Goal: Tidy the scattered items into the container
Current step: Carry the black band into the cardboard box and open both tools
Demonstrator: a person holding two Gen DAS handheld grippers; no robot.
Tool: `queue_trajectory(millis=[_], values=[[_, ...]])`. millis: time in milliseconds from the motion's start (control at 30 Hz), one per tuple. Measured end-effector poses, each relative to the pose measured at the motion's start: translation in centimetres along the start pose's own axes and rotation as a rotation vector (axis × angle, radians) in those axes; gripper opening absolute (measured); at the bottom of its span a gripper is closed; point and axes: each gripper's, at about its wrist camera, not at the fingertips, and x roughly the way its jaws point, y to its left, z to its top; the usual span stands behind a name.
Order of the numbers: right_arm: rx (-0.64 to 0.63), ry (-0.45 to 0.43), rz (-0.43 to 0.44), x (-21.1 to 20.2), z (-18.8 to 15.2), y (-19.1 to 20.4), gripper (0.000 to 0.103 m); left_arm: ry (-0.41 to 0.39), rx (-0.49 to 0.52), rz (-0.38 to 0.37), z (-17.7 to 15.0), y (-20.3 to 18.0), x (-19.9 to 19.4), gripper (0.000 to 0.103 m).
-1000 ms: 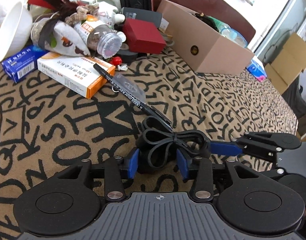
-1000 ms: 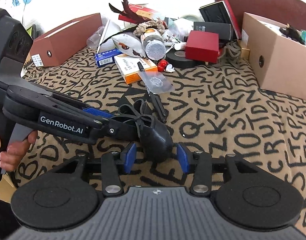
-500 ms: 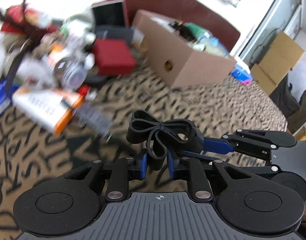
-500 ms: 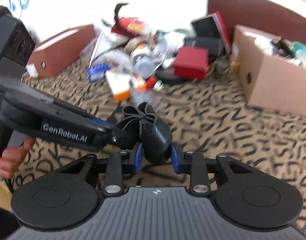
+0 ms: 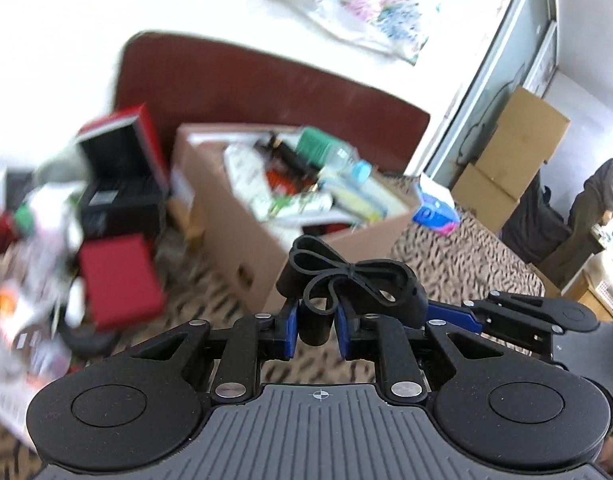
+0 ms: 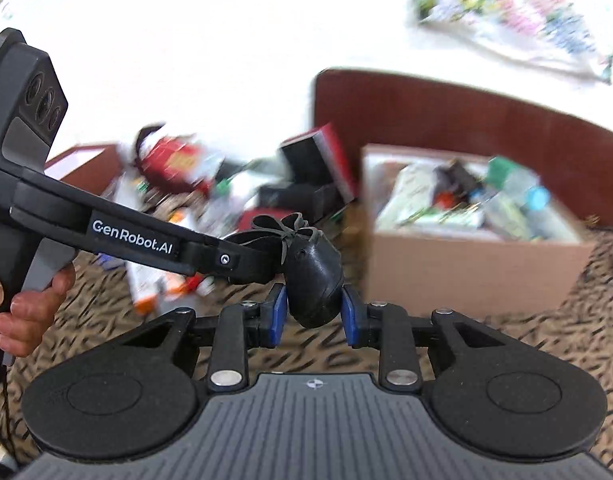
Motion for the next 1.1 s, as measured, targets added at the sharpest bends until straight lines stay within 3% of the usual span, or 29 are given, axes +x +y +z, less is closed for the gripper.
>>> queue_trajectory(millis=[400,733,900,933,1000,1067,1100], values=[[0.051,-0.099,-0.216,1.8,4.8,-9.7,0.033,-0.035,0.047,-0.076,10.0,-4.3,10.8,0.035],[0.152,-0.073,-0.277,6.7,4.5,-17.4,0.033,0.020,0.061,-0.070,12.2,-5.6,21.2,0.036],[0.176,-0.041,-0.313,9.3,3.6,-20.0,0.036,0.043,0.072,-0.019,12.4,-5.8,25.4,0.039],[0.183,-0.030,-0.311,9.8,3.4,-20.5,0.040,0.040,0.073,-0.009,12.4,-5.7,25.8,0.044],[0.184,0.006,-0.321,10.8,2.8,-21.1,0.047,0.035,0.057,-0.014,12.4,-5.3,25.8,0.085],[0.159,0.000,-0.333,10.8,2.3,-20.8,0.067,0.004,0.039,-0.007,12.2,-5.0,24.8,0.098],[0.146,-0.008,-0.347,10.6,2.2,-20.5,0.074,-0.010,0.045,-0.011,12.1,-4.9,24.3,0.098]])
